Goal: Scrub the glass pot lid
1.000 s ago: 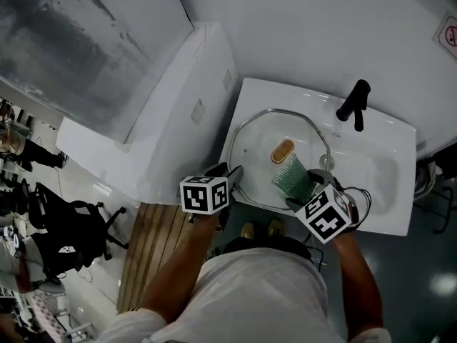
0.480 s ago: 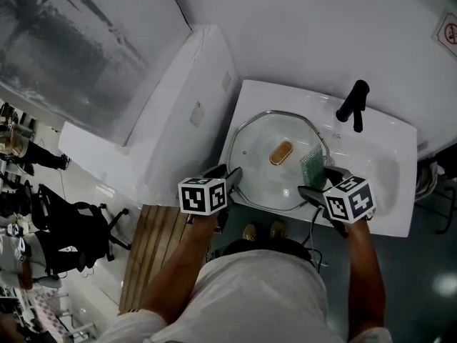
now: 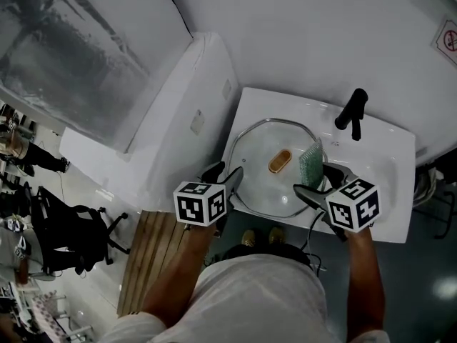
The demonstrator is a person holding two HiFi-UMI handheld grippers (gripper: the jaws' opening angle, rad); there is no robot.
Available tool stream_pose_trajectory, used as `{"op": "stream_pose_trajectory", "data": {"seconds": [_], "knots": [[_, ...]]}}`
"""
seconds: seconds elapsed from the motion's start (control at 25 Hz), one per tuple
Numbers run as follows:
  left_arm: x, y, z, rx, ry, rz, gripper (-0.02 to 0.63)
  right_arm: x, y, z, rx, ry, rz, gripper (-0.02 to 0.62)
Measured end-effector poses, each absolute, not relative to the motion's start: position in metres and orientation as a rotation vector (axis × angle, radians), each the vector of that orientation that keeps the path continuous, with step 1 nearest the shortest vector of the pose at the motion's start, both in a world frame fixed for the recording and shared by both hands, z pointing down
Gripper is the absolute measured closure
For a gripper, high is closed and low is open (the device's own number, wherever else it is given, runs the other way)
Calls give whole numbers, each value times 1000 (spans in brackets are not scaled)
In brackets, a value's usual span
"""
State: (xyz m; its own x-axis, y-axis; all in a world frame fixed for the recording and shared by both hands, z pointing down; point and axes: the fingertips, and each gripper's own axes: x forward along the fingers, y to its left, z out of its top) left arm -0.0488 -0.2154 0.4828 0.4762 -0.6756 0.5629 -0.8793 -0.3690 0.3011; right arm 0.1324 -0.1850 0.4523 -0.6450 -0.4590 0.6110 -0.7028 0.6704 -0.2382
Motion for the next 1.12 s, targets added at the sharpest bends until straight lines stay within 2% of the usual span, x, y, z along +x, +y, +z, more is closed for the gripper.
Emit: {"op": "stream_pose_trajectory", "data": {"seconds": [0.32, 0.76, 1.12], "knots": [[-22, -227, 394, 2409, -1283, 254, 398, 114, -203, 386, 973, -2532, 464, 247], [-2, -220, 308, 2669, -1270, -9, 530, 96, -208, 313, 1070, -2741, 279, 247], [3, -209, 278, 2760, -1272, -126, 581, 82, -196, 280, 1138, -2865, 148, 247]]}}
